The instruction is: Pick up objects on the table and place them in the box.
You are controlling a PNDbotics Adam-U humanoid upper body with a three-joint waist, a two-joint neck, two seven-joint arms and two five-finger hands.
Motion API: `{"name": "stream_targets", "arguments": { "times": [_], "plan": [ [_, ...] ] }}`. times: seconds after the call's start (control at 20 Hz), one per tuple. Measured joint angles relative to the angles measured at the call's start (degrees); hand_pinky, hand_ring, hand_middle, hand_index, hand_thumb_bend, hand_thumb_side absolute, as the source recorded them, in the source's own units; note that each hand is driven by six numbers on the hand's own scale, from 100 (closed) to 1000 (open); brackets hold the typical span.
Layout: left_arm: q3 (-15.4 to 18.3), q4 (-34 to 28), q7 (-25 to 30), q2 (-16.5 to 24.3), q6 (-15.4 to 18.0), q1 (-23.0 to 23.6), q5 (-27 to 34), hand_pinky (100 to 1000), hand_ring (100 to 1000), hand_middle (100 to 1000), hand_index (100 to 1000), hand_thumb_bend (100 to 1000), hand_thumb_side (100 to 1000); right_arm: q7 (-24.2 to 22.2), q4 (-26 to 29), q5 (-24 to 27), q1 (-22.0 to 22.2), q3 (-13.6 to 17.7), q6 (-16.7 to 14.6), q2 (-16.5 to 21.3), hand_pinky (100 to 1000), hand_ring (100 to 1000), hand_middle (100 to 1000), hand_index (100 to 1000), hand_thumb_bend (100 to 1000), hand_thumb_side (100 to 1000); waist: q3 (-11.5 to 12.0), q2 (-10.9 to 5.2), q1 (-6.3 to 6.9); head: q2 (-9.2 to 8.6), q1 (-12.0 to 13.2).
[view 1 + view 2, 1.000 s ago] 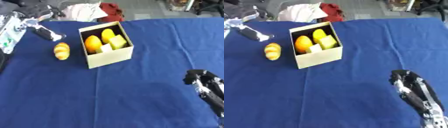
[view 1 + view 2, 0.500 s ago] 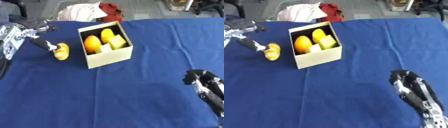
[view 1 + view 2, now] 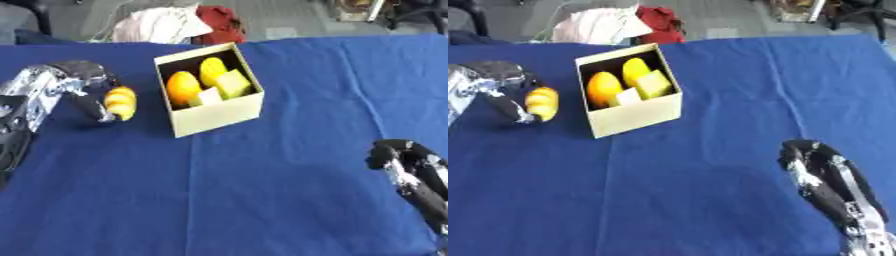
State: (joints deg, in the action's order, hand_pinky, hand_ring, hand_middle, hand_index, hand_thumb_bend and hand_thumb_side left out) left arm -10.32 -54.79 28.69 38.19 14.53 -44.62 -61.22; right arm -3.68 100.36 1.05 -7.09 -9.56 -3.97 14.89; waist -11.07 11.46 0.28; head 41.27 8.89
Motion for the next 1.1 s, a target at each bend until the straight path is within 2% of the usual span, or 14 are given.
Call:
{"name": "stream_targets", "arguments": {
  "times": [0.05, 0.2, 0.4, 0.75, 0.9, 1.1],
  "plan": [
    [0.05, 0.05, -0.02, -0.09, -0.02, 0.14, -0.11, 749, 659, 690, 813, 457, 319, 0.0, 0.0, 0.0, 0.0, 0.0, 0.0, 0.0, 642, 626, 589, 695, 100, 470, 0.0, 0.0, 0.0, 0.0, -0.01],
    [0.3, -0.02, -0.84, -0.4, -0.28, 0.38, 0.0, 669, 522, 525, 687, 322, 284, 0.03, 0.0, 0.0, 0.0, 0.0, 0.02, 0.0, 641, 626, 589, 695, 100, 470, 0.0, 0.0, 0.0, 0.0, -0.03],
    [0.36, -2.11, -2.45, -0.22, -0.61, 1.04, 2.58, 624, 446, 432, 595, 182, 252, 0.09, 0.0, 0.0, 0.0, 0.03, 0.05, 0.0, 641, 626, 589, 695, 100, 470, 0.12, 0.0, 0.0, -0.01, -0.18],
    [1.44, -12.86, -3.24, 3.25, -1.19, 0.82, 10.87, 613, 426, 405, 572, 106, 220, 0.1, -0.01, 0.0, 0.02, 0.05, 0.05, 0.0, 641, 627, 589, 695, 100, 467, 0.21, 0.0, 0.0, -0.01, -0.35],
    [1.51, -16.01, -3.87, 3.64, -2.06, -1.41, 13.31, 620, 438, 415, 585, 128, 212, 0.08, -0.01, 0.0, 0.02, 0.02, 0.06, 0.0, 641, 627, 589, 695, 100, 468, 0.22, 0.0, 0.01, -0.01, -0.28],
    [-0.07, -17.15, -4.93, 2.32, -2.4, -4.98, 13.26, 635, 464, 437, 613, 170, 217, -0.11, -0.02, 0.0, 0.03, -0.04, 0.06, 0.0, 641, 627, 589, 695, 100, 476, -0.38, 0.0, 0.01, 0.0, 0.1]
  ]
}}
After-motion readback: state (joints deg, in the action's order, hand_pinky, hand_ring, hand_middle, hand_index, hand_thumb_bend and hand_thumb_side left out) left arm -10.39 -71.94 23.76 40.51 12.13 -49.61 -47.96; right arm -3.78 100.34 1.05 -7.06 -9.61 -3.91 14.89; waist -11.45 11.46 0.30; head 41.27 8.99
